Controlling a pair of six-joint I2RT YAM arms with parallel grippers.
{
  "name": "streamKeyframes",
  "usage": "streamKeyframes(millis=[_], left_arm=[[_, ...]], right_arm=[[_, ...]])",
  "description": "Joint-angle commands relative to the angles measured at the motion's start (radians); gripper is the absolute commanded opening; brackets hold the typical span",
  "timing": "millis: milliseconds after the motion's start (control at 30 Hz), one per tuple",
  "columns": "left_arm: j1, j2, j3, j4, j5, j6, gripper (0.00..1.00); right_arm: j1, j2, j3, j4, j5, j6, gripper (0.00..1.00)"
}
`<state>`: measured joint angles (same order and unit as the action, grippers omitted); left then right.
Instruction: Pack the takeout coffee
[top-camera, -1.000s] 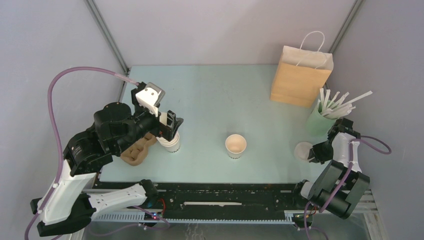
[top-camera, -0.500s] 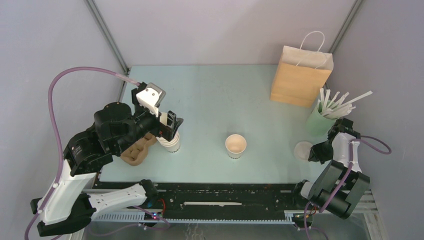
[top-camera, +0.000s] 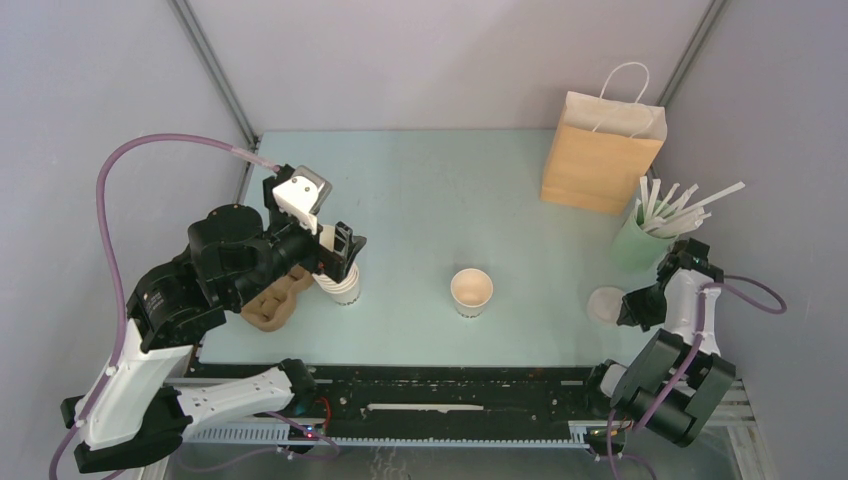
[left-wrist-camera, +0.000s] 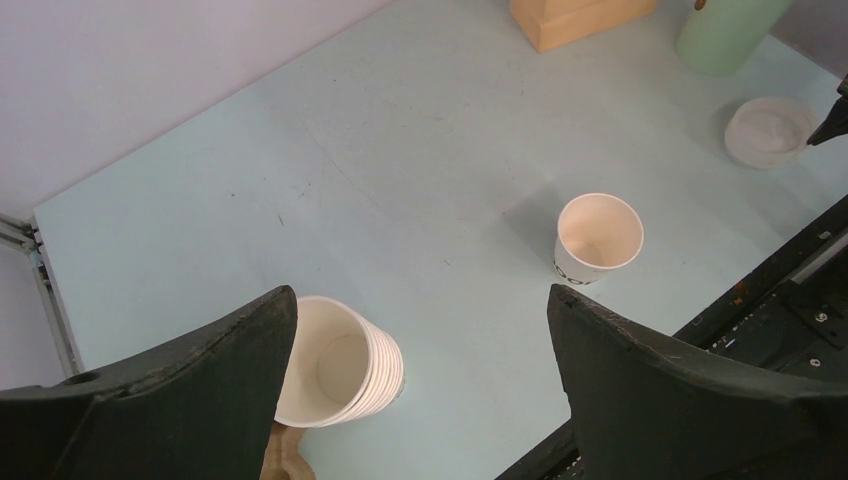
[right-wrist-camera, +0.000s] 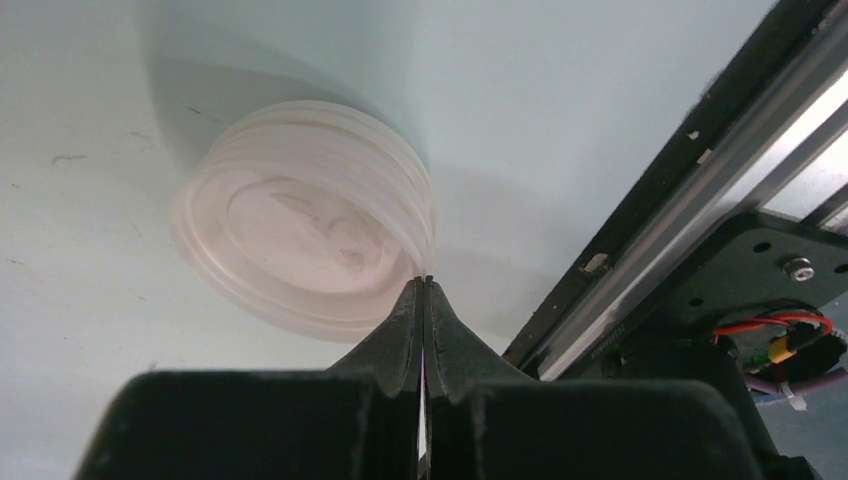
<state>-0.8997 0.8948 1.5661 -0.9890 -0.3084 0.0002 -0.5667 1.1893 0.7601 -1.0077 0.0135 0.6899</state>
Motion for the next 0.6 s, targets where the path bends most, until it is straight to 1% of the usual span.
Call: streamKeyframes(millis=[0,133,167,267,333,433,500,567], left_arm=[[0.007,-0.004,-0.006,0.037,-0.002,0.017,1.0],[0.005,-0.004,-0.005,0.041,0.002,0.017,1.0],[0.004,-0.004,-0.005,0.041,0.004,0.015,1.0],[0.003,-0.004,-0.003,0.035,0.001,0.015,1.0],[0.003,-0.001,-0.002,0.034,0.0,0.015,1.0],[0.004,0.001,-0.003,0.043,0.006,0.015,1.0],[0.001,0.002,0.0,0.045,0.009,0.017,1.0],[0.001,0.004,0.002,0.039,0.005,0.015,1.0]], right_arm=[[-0.02,-0.063,0.042,-0.068,-0.002,0.025,0.0],[-0.028,-0.071,0.042,-0.048,-0.003,0.021,0.0],[-0.028,-0.064,0.043,-0.033,-0.038,0.01,0.0],[-0.025,-0.062,0.066,-0.038,-0.046,-0.004,0.0],[-0.022,-0.083,0.065,-0.038,-0.027,-0.013,0.0],[-0.014,-0.082,0.034,0.019,0.008,-0.062,0.0],[0.012,-0.052,0.058,-0.006,0.049,-0.079,0.0],[0.056,-0.058,0.087,-0.039,0.102,-0.067,0.0]])
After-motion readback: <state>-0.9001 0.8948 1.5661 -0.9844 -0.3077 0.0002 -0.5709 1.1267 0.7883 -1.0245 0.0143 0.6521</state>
